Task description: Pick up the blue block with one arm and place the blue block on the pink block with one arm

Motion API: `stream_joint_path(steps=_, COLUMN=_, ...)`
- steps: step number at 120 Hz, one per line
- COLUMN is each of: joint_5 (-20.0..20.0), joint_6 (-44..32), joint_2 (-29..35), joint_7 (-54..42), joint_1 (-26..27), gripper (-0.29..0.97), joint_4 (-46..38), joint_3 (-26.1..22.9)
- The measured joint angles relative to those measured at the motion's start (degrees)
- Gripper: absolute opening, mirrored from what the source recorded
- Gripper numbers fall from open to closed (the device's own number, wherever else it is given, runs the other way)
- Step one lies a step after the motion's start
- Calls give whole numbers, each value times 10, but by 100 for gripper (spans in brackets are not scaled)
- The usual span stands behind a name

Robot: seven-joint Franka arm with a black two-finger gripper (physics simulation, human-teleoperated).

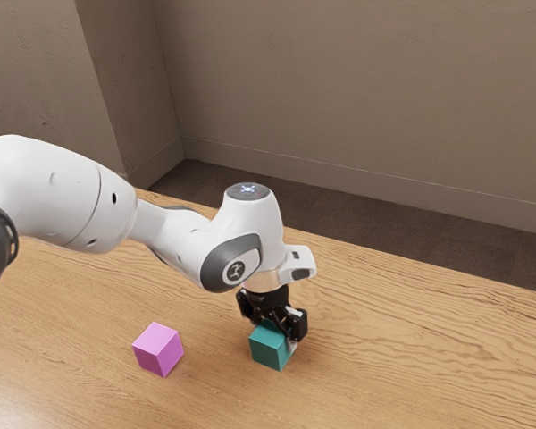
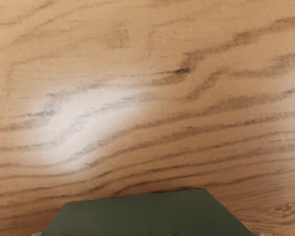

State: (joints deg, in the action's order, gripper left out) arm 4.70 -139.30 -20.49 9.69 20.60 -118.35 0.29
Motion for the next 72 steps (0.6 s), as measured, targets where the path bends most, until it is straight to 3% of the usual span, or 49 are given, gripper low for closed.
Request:
stream_joint_path(steps=41, joint_5=-5, joint_6=6, joint_2=18, joint_7=3, joint_1=1, gripper=34, joint_4=-3, joint_3=1)
stream_joint_path(steps=72, joint_5=-14, joint_6=89, joint_2=186, joint_7=7, joint_1=5, gripper=36, joint_4=-61, joint_3=34)
